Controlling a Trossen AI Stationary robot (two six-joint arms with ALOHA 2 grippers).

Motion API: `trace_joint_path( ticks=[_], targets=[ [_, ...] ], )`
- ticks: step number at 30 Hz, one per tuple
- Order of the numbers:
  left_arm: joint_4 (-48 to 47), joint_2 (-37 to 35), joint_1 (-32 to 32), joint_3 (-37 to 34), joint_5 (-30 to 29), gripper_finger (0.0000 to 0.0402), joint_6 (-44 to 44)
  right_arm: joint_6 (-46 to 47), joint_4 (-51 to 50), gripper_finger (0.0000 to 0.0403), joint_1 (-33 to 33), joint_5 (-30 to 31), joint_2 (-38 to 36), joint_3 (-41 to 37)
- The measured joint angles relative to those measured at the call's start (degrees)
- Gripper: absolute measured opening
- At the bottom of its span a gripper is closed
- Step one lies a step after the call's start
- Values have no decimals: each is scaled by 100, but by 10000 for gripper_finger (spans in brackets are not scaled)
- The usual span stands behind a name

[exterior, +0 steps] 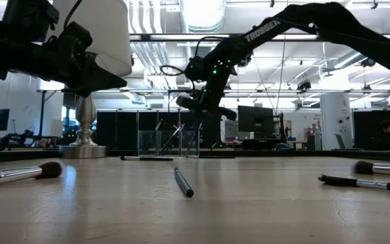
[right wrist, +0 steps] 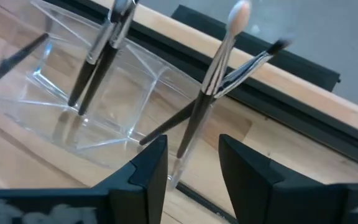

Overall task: Put items in baskets/containers
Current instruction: Adjust the transparent organizer

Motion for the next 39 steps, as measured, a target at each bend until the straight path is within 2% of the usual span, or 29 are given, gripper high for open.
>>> trace_joint_path(
  ticks=[7, 18, 25, 39],
  targets=[
    [0, 0, 0, -2, 0, 0, -84, 73, 14, 106, -37, -11, 82, -31],
    [1, 0, 0, -2, 0, 0, -152, 391, -60, 14, -33, 28, 75, -31],
    [1, 0, 0, -3, 2, 0, -181, 808, -103, 12, -44, 77, 60, -34],
    [-1, 0, 0, -22, 20, 0, -246, 1838, -1591, 11, -100, 1102, -315, -130]
  ],
)
